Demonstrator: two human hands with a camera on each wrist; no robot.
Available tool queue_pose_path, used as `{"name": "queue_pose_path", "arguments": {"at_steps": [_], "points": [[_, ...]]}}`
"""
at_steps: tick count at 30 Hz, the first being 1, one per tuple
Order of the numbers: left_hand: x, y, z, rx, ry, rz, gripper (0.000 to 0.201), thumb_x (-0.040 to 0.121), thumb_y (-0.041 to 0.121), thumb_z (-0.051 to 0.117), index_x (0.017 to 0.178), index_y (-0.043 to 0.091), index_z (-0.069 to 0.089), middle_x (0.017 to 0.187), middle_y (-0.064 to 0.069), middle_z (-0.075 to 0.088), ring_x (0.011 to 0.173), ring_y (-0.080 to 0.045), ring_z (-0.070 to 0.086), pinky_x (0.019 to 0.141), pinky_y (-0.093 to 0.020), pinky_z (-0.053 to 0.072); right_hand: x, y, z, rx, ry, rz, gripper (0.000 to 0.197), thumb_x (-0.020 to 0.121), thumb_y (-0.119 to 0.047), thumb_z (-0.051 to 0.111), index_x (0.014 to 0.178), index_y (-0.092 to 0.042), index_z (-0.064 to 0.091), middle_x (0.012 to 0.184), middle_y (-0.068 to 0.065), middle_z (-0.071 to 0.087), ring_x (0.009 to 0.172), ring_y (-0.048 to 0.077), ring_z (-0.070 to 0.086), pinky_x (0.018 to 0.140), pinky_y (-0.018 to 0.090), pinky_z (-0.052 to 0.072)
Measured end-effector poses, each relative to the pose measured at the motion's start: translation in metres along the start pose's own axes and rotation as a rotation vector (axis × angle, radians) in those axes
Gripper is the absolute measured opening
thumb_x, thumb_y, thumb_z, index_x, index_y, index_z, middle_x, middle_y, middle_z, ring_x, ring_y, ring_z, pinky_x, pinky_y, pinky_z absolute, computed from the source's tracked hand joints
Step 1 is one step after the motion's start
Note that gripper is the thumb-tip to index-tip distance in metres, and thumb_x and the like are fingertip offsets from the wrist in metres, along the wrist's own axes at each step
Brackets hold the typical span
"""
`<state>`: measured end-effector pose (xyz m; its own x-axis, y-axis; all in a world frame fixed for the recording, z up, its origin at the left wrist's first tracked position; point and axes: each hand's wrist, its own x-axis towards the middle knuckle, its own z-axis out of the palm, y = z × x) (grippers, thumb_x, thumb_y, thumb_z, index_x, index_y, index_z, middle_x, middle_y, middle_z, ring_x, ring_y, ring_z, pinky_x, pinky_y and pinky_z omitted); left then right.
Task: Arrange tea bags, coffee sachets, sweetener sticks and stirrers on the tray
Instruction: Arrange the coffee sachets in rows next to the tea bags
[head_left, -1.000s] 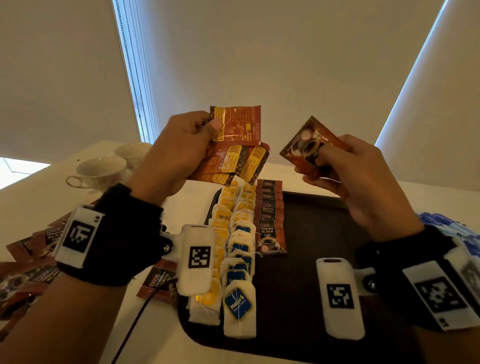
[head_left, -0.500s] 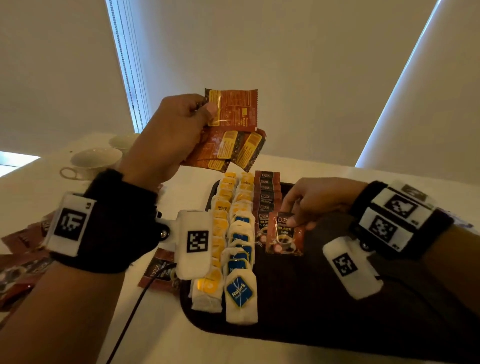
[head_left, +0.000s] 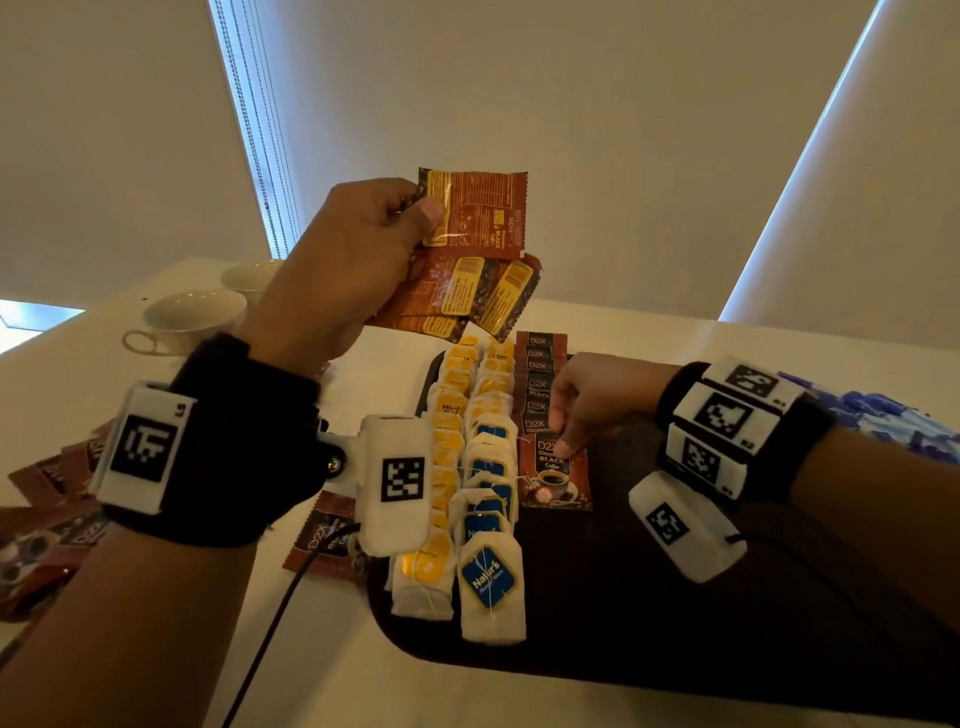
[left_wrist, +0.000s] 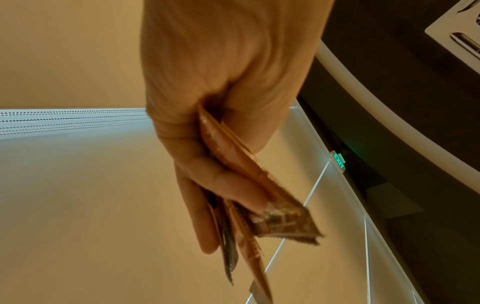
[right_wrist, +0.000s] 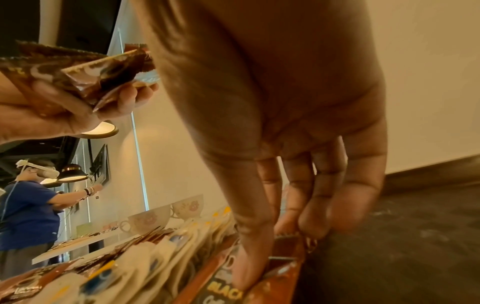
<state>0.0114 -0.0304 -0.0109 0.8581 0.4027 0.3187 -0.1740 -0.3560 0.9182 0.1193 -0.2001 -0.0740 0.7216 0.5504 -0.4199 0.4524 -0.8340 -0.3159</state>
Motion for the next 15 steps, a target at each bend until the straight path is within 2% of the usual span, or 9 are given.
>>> {"name": "queue_pose_path", "arguments": {"at_steps": [6,9,10,11,14,15], "points": [[0.0,-0.001,0.0,0.004,-0.002,-0.001,0.021,0.101,0.029,0.042,0.089,0.026,0.059,0.083,0.003,0.068,0.067,-0.008,0.067,0.061,-0.027,0.057,0.003,-0.001,0.001,0.014,0.023,0.005,0.021,0.073,-0.016,0.077,0.078,-0.018,0.056,0.081,-0.003,0.058,0.073,0.008,0.052,0.055,0.018,0.044],[-0.001,-0.002,0.002,0.034,0.004,0.006,0.02,0.101,0.029,0.041,0.096,0.022,0.06,0.083,0.004,0.067,0.07,-0.009,0.067,0.063,-0.027,0.057,-0.003,-0.001,-0.004,0.02,0.035,-0.021,0.022,0.073,-0.019,0.077,0.081,-0.018,0.057,0.081,-0.004,0.058,0.076,0.009,0.054,0.058,0.018,0.044],[-0.001,-0.002,0.003,0.046,0.006,0.007,0.021,0.101,0.029,0.041,0.099,0.02,0.059,0.082,0.004,0.067,0.07,-0.009,0.067,0.063,-0.027,0.057,-0.006,-0.001,-0.007,0.022,0.109,-0.067,0.022,0.074,-0.021,0.077,0.084,-0.018,0.058,0.081,-0.006,0.057,0.076,0.009,0.054,0.059,0.018,0.042],[-0.001,-0.003,0.003,0.054,0.007,0.007,0.022,0.101,0.029,0.041,0.102,0.019,0.06,0.081,0.004,0.067,0.069,-0.009,0.067,0.063,-0.028,0.057,-0.009,-0.001,-0.009,0.043,0.249,-0.143,0.021,0.076,-0.023,0.075,0.087,-0.02,0.058,0.081,-0.008,0.055,0.076,0.007,0.053,0.06,0.016,0.04],[-0.001,-0.003,0.004,0.075,-0.013,0.003,0.025,0.101,0.028,0.042,0.106,0.012,0.061,0.08,0.0,0.067,0.068,-0.012,0.068,0.063,-0.032,0.059,-0.028,-0.012,-0.014,0.279,0.838,-0.473,0.011,0.087,-0.015,0.061,0.095,-0.021,0.056,0.091,-0.007,0.057,0.077,0.002,0.053,0.06,0.008,0.038],[-0.001,-0.003,0.004,0.086,-0.029,0.002,0.025,0.101,0.028,0.043,0.105,0.011,0.061,0.081,-0.001,0.067,0.067,-0.012,0.068,0.062,-0.032,0.059,-0.036,-0.017,-0.016,0.34,0.966,-0.584,0.016,0.088,-0.009,0.055,0.1,-0.02,0.056,0.097,-0.004,0.058,0.081,0.003,0.054,0.062,0.007,0.039]]}}
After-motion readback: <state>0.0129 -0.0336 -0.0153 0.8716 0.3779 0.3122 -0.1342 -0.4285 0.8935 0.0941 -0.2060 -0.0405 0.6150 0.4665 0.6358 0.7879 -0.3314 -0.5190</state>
